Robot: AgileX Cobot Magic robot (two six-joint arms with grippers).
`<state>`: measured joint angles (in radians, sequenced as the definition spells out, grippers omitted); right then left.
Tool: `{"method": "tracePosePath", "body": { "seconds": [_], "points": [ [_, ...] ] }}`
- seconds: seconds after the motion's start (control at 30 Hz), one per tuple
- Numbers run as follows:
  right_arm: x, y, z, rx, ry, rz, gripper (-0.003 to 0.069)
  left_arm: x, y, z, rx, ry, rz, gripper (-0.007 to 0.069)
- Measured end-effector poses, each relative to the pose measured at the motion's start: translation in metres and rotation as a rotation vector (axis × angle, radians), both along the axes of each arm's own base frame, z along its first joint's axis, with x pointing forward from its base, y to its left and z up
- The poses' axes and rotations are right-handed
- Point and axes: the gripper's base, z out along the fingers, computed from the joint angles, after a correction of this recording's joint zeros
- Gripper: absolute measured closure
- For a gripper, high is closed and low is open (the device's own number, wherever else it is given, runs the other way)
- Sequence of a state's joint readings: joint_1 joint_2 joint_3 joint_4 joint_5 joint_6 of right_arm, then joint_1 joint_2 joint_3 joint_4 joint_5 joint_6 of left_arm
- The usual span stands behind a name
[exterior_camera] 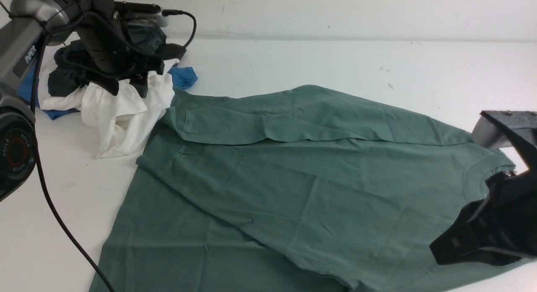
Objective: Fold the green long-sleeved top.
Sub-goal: Use the left arm to clamp the cuff farthest from it
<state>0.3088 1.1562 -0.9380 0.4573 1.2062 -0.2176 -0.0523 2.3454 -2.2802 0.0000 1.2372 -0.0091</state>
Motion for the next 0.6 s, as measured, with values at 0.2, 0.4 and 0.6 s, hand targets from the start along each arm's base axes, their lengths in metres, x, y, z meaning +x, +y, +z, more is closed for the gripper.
{"method": "tracePosePath", "body": {
  "seconds": [0.2,0.4,0.6],
  "points": [
    [0.000,0.000,0.000,0.007,0.000,-0.005,0.0670,0.008,-0.004,-0.025,-0.022,0.008,-0.016,0.0216],
    [0.000,0.002,0.001,0.026,0.005,-0.008,0.0670,0.016,-0.004,-0.046,-0.031,0.002,-0.007,0.0219],
    [0.000,0.002,0.001,0.034,0.008,-0.010,0.0670,0.018,-0.004,-0.060,-0.031,0.031,-0.006,0.0493]
  ]
}}
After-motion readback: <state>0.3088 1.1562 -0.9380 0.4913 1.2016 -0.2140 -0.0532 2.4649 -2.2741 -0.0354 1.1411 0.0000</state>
